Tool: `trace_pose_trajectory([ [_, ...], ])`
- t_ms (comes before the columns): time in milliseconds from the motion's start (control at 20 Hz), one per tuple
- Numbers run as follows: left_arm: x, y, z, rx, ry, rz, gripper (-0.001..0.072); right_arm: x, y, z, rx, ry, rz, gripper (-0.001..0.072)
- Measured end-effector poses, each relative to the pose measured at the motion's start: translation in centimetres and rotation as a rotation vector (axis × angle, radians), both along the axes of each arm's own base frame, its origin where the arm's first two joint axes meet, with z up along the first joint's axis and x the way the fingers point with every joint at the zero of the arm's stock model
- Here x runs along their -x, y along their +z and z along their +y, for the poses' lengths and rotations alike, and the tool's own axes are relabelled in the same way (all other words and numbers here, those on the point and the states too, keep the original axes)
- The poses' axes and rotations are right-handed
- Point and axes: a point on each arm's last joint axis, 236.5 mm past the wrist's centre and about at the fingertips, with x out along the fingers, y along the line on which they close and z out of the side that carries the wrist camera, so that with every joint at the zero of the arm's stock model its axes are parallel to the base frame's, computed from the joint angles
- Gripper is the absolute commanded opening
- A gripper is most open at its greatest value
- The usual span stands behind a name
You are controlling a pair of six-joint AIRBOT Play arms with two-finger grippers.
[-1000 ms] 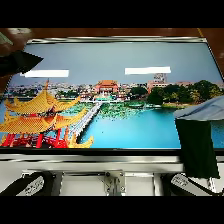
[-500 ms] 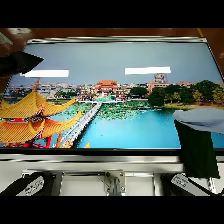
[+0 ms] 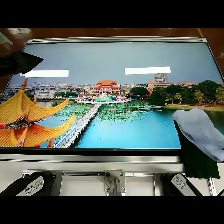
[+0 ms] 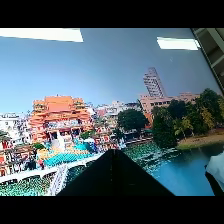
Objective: Fold the shirts.
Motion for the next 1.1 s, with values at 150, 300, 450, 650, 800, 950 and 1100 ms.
trace_pose_trajectory([
  [150,0.0,0.0,0.0,0.0,0.0,0.0,0.0043,2.6,-1.4,0.4,0.005,-0.003,0.096,0.0067],
  [300,0.0,0.0,0.0,0.001,0.0,0.0,0.0043,4.3,-2.3,0.8,-0.003,0.0,0.159,0.0311],
  [450,0.0,0.0,0.0,0.001,0.0,0.0,0.0043,5.1,-2.7,1.0,-0.009,0.007,0.191,0.0592],
  [650,0.0,0.0,0.0,0.001,0.0,0.0,0.0043,5.3,-2.6,0.9,-0.012,0.037,0.194,0.0589],
  [800,-0.1,-0.3,0.0,-0.011,-0.001,0.005,0.0042,2.7,-1.1,0.5,-0.01,0.103,0.076,0.0589],
  [950,-0.1,-3.2,-0.5,-0.122,-0.009,0.064,0.0041,-5.8,2.5,-0.5,0.064,0.171,-0.298,0.0588],
  [1100,0.8,-9.3,-1.0,-0.35,-0.033,0.236,0.0062,-16.9,9.1,3.2,0.067,0.312,-0.761,0.0589],
])
